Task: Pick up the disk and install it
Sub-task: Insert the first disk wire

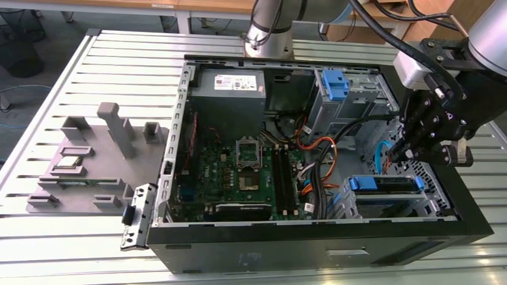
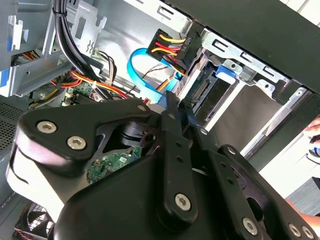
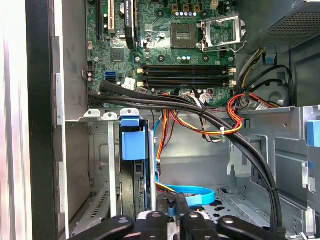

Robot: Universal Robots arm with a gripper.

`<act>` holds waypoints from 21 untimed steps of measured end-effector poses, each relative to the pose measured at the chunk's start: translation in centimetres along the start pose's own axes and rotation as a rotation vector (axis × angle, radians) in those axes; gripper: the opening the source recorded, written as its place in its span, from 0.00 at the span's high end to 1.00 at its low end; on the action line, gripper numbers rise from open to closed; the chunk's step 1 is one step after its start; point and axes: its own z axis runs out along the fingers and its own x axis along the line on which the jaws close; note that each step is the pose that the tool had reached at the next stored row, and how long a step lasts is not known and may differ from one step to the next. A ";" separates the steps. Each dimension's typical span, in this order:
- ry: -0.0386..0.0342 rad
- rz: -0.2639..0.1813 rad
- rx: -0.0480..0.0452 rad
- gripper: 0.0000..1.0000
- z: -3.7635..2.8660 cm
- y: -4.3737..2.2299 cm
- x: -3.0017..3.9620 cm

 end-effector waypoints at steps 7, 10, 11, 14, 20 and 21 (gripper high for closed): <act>0.0009 0.000 0.0000 0.76 0.09 0.00 0.00; 0.0009 0.000 0.0001 0.76 0.09 0.00 0.01; 0.0008 0.000 0.0001 0.76 0.10 0.00 0.01; 0.0008 0.000 0.0001 0.76 0.10 0.00 0.01; 0.0008 0.000 0.0001 0.84 0.11 0.00 0.01; 0.0008 0.000 0.0001 0.84 0.11 0.00 0.01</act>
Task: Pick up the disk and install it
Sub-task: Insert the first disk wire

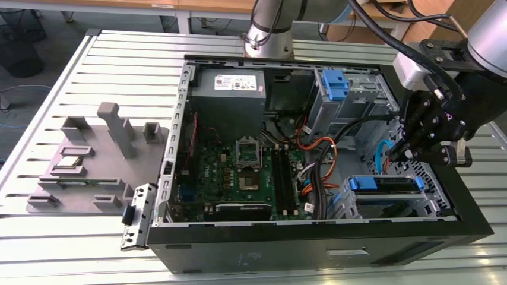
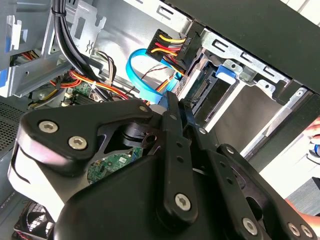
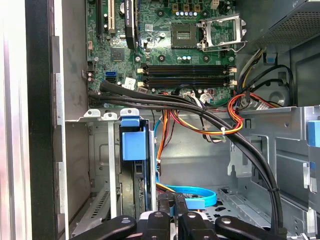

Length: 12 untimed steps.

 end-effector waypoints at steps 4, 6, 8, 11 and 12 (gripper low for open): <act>0.0000 0.000 0.0000 0.84 0.00 0.00 0.00; -0.0002 0.000 0.0004 0.84 0.02 0.01 0.02; -0.0004 0.000 0.0029 0.84 0.02 0.10 0.14; -0.0006 -0.001 0.0094 0.84 0.02 0.30 0.43; -0.0007 -0.001 0.0121 0.84 0.03 0.38 0.53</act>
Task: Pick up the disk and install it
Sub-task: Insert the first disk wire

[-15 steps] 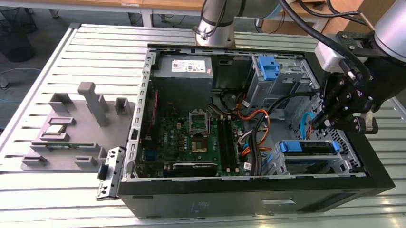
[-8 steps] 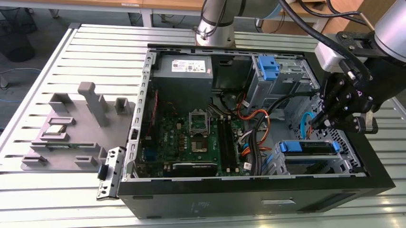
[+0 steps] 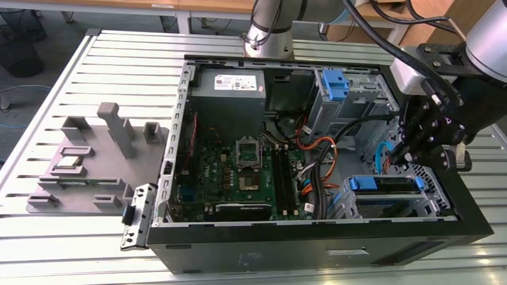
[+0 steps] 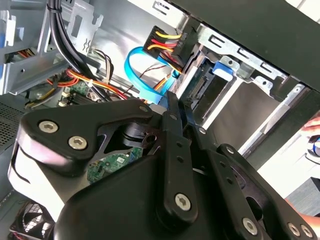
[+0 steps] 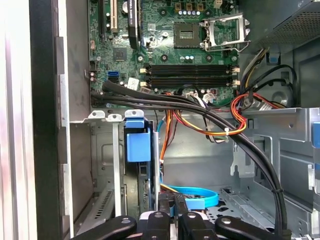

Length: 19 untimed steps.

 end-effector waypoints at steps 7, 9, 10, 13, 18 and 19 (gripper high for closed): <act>-0.0018 -0.006 0.0317 0.84 0.23 0.27 0.75; -0.0023 -0.008 0.0395 0.84 0.35 0.41 0.87; -0.0024 -0.009 0.0429 0.84 0.41 0.51 0.92; -0.0029 -0.011 0.0513 0.84 0.63 0.85 1.06; -0.0036 -0.016 0.0652 0.84 0.98 1.35 1.26; -0.0038 -0.017 0.0693 0.84 1.04 1.39 1.28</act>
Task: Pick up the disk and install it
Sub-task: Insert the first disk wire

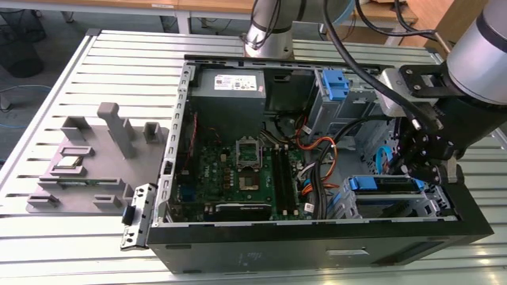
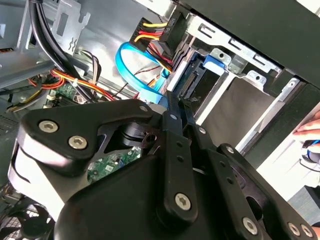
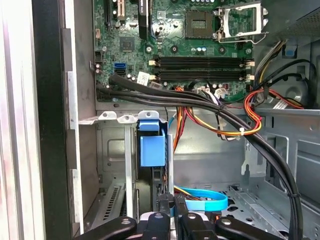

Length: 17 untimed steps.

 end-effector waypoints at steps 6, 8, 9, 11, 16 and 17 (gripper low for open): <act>-0.0016 -0.011 0.0195 0.84 0.26 0.24 0.14; -0.0017 -0.012 0.0198 0.84 0.34 0.28 0.19; -0.0018 -0.012 0.0199 0.84 0.36 0.30 0.23; -0.0018 -0.014 0.0199 0.84 0.40 0.34 0.31; -0.0023 -0.019 0.0196 0.84 0.54 0.39 0.58; -0.0025 -0.020 0.0196 0.84 0.57 0.40 0.59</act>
